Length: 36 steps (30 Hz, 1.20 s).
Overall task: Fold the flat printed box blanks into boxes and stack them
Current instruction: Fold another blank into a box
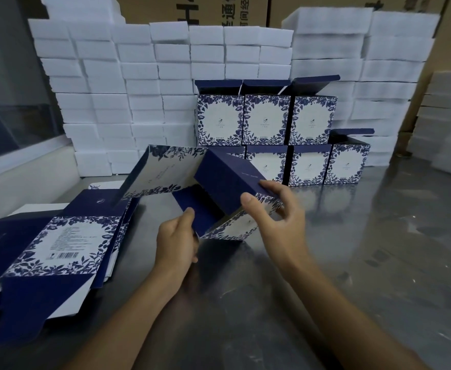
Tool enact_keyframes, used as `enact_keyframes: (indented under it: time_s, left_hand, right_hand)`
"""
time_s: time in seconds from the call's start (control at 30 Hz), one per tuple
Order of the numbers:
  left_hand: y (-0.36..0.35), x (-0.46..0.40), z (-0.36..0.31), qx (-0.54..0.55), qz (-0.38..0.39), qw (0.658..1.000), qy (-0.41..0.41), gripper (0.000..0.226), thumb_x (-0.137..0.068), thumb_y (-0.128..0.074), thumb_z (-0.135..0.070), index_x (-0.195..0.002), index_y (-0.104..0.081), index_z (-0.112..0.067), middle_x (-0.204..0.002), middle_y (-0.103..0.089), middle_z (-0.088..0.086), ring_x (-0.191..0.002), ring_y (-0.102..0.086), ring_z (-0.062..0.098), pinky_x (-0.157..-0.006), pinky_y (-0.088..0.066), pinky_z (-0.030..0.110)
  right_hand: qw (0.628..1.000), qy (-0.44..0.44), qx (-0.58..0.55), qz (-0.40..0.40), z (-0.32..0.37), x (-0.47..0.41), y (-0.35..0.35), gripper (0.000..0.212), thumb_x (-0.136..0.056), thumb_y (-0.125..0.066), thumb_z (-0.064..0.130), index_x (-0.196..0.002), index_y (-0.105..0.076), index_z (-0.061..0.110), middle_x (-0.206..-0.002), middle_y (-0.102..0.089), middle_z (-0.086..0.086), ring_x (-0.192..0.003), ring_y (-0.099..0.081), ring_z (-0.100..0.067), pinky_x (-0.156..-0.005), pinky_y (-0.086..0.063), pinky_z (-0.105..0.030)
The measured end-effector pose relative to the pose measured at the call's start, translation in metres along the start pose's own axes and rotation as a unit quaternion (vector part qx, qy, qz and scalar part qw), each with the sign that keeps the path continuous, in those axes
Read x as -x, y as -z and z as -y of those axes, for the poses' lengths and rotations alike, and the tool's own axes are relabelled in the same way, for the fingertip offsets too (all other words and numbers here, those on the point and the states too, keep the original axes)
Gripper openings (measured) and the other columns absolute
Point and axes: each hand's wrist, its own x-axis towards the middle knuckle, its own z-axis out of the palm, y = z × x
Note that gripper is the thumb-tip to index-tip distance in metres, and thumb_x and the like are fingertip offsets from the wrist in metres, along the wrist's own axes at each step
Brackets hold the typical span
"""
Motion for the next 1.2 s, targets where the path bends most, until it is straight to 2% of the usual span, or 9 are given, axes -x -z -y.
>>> enact_keyframes:
  time_s: [0.13, 0.27, 0.37, 0.53, 0.67, 0.9, 1.03, 1.13, 1.2]
  left_hand:
    - [0.008, -0.007, 0.001, 0.036, -0.035, 0.999, 0.011, 0.048, -0.102, -0.043, -0.043, -0.062, -0.034, -0.018, -0.043, -0.035, -0.004, -0.038, -0.033, 0.013, -0.037, -0.031, 0.022]
    - [0.016, -0.015, 0.006, 0.015, -0.084, 0.996, 0.02, 0.042, -0.101, -0.044, -0.033, -0.063, -0.036, -0.016, -0.043, -0.036, 0.0, -0.038, -0.035, 0.015, -0.038, -0.031, 0.022]
    - [0.015, -0.016, 0.007, 0.018, -0.089, 0.995, 0.03, 0.04, -0.099, -0.044, -0.026, -0.061, -0.036, -0.017, -0.042, -0.036, 0.0, -0.038, -0.033, 0.017, -0.038, -0.029, 0.023]
    - [0.014, -0.013, 0.006, 0.051, -0.082, 0.995, 0.009, 0.042, -0.099, -0.046, -0.037, -0.062, -0.04, -0.017, -0.044, -0.038, -0.004, -0.039, -0.035, 0.014, -0.04, -0.032, 0.022]
    - [0.018, -0.012, 0.002, 0.051, -0.097, 0.994, -0.004, 0.027, -0.099, -0.048, -0.039, -0.081, -0.052, -0.02, -0.062, -0.053, 0.001, -0.051, -0.049, 0.016, -0.046, -0.045, 0.03]
    - [0.014, -0.003, -0.003, -0.021, -0.129, 0.987, -0.096, 0.041, -0.101, -0.043, -0.04, -0.072, -0.047, -0.011, -0.07, -0.052, 0.008, -0.067, -0.053, 0.028, -0.07, -0.049, 0.057]
    - [0.013, 0.003, -0.006, -0.065, -0.123, 0.976, -0.168, 0.037, -0.098, -0.035, -0.05, -0.074, -0.05, -0.026, -0.084, -0.058, 0.007, -0.08, -0.058, 0.032, -0.077, -0.05, 0.057]
    - [0.012, 0.006, -0.008, -0.091, -0.094, 0.965, -0.228, 0.036, -0.093, -0.029, -0.058, -0.075, -0.045, -0.031, -0.075, -0.05, -0.013, -0.07, -0.049, 0.013, -0.068, -0.042, 0.041]
    - [0.009, 0.008, -0.008, -0.098, -0.064, 0.954, -0.276, 0.032, -0.096, -0.03, -0.054, -0.096, -0.056, -0.035, -0.083, -0.053, -0.021, -0.075, -0.051, 0.0, -0.073, -0.041, 0.027]
  right_hand:
    - [1.0, 0.004, -0.022, 0.008, 0.003, 0.0, 0.0, 0.061, -0.061, -0.071, 0.066, -0.111, -0.069, 0.03, -0.121, -0.066, 0.008, -0.105, -0.062, 0.004, -0.078, -0.045, -0.006]
    - [1.0, 0.005, -0.011, 0.023, 0.0, 0.002, -0.005, 0.06, -0.062, -0.076, 0.064, -0.113, -0.068, 0.032, -0.124, -0.065, 0.005, -0.113, -0.064, -0.017, -0.095, -0.053, -0.043]
    - [1.0, 0.005, -0.011, 0.02, 0.0, 0.002, -0.005, 0.059, -0.063, -0.076, 0.065, -0.112, -0.068, 0.033, -0.125, -0.065, 0.004, -0.114, -0.064, -0.02, -0.097, -0.052, -0.049]
    - [1.0, 0.001, -0.01, 0.009, 0.001, 0.001, -0.003, 0.061, -0.061, -0.071, 0.069, -0.11, -0.07, 0.032, -0.12, -0.068, 0.008, -0.114, -0.063, -0.011, -0.09, -0.05, -0.021]
    - [0.998, -0.052, -0.021, 0.028, 0.003, -0.005, 0.0, 0.063, -0.058, -0.069, 0.076, -0.109, -0.07, 0.038, -0.12, -0.069, 0.011, -0.117, -0.062, -0.012, -0.102, -0.051, -0.041]
    - [0.999, -0.027, 0.042, 0.021, -0.008, -0.004, -0.007, 0.069, -0.066, -0.061, 0.087, -0.121, -0.057, 0.046, -0.127, -0.055, 0.026, -0.111, -0.05, 0.016, -0.097, -0.043, -0.02]
    - [0.997, -0.059, 0.025, 0.033, -0.023, -0.003, -0.008, 0.084, -0.074, -0.058, 0.081, -0.144, -0.035, 0.039, -0.147, -0.039, 0.02, -0.133, -0.038, 0.007, -0.112, -0.034, -0.028]
    - [0.997, -0.077, 0.016, 0.011, -0.03, -0.004, -0.009, 0.05, -0.076, -0.051, 0.08, -0.11, -0.043, 0.044, -0.119, -0.054, 0.024, -0.097, -0.049, 0.027, -0.09, -0.044, -0.015]
    - [0.995, -0.104, 0.007, 0.003, -0.035, -0.006, -0.01, 0.051, -0.073, -0.043, 0.084, -0.097, -0.053, 0.04, -0.096, -0.067, 0.018, -0.081, -0.06, 0.011, -0.083, -0.053, -0.03]
